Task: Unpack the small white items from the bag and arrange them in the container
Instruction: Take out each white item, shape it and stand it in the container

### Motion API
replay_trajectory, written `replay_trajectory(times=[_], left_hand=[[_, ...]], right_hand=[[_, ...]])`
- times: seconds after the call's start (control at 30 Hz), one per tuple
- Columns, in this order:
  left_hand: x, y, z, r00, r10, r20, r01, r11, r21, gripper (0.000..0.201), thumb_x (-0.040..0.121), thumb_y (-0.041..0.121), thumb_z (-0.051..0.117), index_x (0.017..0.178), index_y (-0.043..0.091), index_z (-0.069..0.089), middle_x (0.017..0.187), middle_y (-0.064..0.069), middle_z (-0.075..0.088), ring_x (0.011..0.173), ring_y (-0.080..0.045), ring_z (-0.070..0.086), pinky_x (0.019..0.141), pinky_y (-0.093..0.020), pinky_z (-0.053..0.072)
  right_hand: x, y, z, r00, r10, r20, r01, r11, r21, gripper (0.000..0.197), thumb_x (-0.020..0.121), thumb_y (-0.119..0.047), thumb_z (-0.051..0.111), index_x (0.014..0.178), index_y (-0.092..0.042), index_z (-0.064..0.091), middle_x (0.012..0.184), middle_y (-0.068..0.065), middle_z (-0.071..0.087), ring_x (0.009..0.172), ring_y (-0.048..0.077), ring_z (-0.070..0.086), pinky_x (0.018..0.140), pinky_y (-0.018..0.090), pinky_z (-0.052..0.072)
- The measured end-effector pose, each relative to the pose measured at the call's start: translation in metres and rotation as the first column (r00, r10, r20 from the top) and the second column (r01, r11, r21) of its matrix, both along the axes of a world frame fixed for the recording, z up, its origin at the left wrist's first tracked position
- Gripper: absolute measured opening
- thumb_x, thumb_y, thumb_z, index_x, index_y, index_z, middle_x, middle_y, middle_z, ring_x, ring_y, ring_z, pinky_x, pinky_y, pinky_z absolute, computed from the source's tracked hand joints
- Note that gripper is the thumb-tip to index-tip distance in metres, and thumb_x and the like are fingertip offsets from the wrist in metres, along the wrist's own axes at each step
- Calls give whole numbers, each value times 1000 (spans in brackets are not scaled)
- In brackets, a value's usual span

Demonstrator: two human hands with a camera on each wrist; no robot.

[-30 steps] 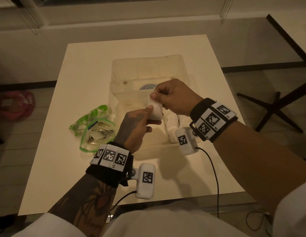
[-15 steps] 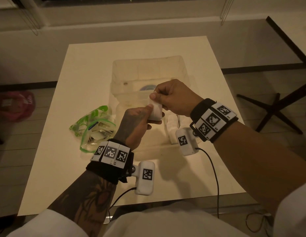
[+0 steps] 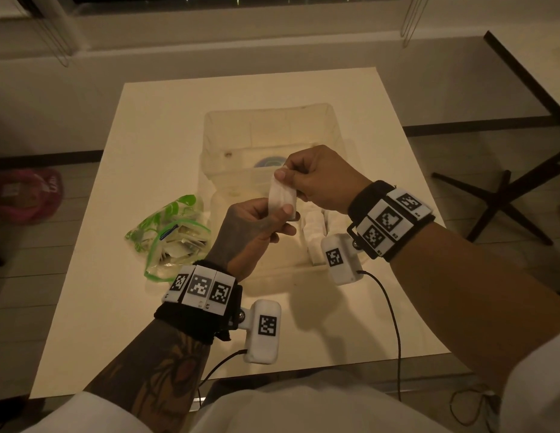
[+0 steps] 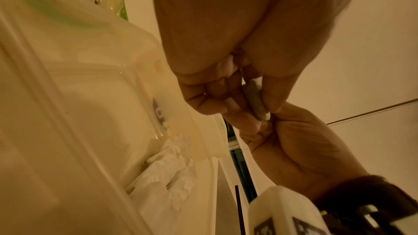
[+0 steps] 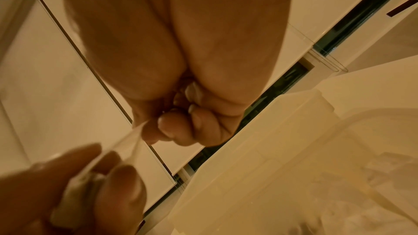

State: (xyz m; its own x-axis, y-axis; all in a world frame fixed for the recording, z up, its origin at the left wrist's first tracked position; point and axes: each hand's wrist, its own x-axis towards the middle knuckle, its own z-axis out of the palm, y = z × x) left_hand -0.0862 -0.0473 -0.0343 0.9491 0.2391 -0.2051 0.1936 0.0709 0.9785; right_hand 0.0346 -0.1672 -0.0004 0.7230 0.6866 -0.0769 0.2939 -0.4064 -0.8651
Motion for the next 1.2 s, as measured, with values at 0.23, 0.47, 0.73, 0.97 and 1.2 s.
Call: replay_trajectory(times=[0.23,0.47,0.73,0.97,1.2], left_hand=[[-1,2,-3,997,81,-11,-81,996,-30,15,97,25,55,95,16,66,86,-2,73,83,-18,72,65,-30,49],[1,2,-7,991,131,5,-131,991,32,15,95,21,59,100,9,67,86,-7,74,81,-16,73,64,-23,54],[0,1,-7,991,132,-30,-131,991,33,14,95,21,58,102,12,67,92,-4,75,82,-17,73,65,-27,55],[-8,10,-14,972,106,-211,-83,990,118,6,92,20,63,94,16,67,92,-5,74,77,-17,73,64,-33,52],[-13,10,-23,927,59,-370,42,965,258,10,89,21,64,90,12,68,88,-2,74,71,-16,72,56,-24,48]], right_hand=[[-2,-2,6,999,13,-42,-14,1000,-19,19,96,-19,59,85,-5,65,50,-21,58,45,-1,48,50,14,43],[0,-2,3,999,46,-20,-49,990,-130,13,90,-17,66,94,-6,68,68,0,62,57,6,55,63,25,51],[4,-5,-4,997,69,-30,-73,983,-166,8,89,-14,67,92,-6,68,65,-2,61,54,3,54,59,19,49],[11,-21,-17,993,91,-70,-109,943,-314,10,90,-18,65,92,-8,67,64,-1,65,54,3,56,62,23,48],[19,-21,-46,996,2,-91,-39,912,-408,9,88,-16,67,90,-6,68,67,2,65,57,10,58,62,27,49]])
